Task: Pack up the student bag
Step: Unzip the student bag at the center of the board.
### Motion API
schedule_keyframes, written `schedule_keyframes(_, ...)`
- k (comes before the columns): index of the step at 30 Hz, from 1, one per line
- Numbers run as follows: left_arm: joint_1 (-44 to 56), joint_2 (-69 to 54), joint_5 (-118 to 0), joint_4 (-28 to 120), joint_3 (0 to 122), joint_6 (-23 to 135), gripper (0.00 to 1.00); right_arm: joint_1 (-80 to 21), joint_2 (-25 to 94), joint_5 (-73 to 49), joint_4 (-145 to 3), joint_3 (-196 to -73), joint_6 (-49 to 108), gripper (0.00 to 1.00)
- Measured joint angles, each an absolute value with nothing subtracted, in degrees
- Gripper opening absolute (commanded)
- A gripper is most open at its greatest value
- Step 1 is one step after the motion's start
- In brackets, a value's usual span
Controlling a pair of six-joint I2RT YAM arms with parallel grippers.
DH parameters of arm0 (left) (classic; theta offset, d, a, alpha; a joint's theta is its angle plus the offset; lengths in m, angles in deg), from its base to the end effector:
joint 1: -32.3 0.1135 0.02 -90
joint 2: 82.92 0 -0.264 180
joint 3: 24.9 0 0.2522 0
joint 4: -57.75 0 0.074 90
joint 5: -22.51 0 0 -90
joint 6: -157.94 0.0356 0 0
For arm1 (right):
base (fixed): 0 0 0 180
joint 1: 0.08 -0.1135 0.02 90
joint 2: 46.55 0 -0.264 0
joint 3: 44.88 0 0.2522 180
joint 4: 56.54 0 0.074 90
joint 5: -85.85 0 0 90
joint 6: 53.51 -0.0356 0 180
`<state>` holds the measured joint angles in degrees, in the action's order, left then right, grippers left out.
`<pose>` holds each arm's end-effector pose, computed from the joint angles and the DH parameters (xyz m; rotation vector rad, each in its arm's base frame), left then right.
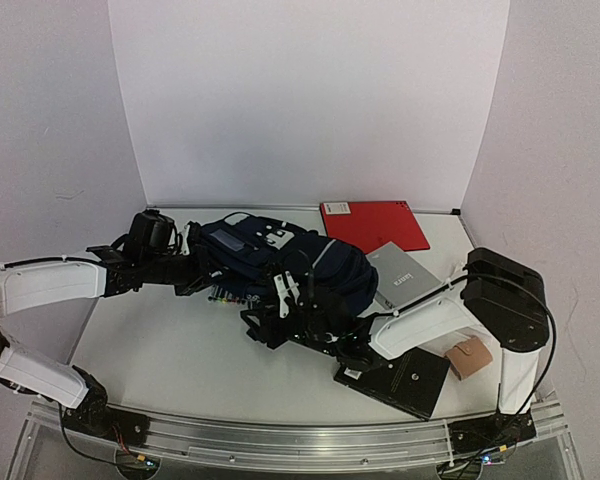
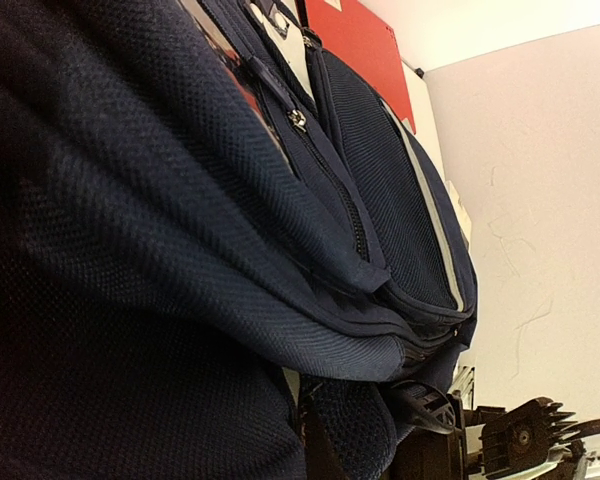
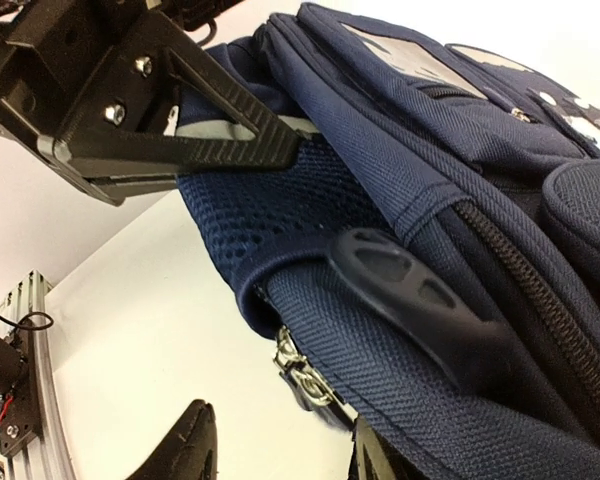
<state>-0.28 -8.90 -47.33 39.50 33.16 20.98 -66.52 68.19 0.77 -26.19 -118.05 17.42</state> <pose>0.2282 -0.1604 0.2376 -0.0751 2.3722 -1.1231 0.1733 0.3898 0.1646 -0.6934 1.7456 0.9871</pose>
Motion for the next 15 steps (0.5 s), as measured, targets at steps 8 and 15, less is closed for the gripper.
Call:
schedule_keyframes(8, -0.28, -8.9, -47.3, 39.52, 33.16, 20.95, 0.0, -65.99, 68.19, 0.4, -25.72, -118.27, 18.23, 0.34)
schedule_keyframes(15, -0.28, -8.9, -47.3, 39.52, 33.16, 20.95, 0.0, -65.94, 68.21, 1.33, -25.72, -119.17, 18.06, 0.16)
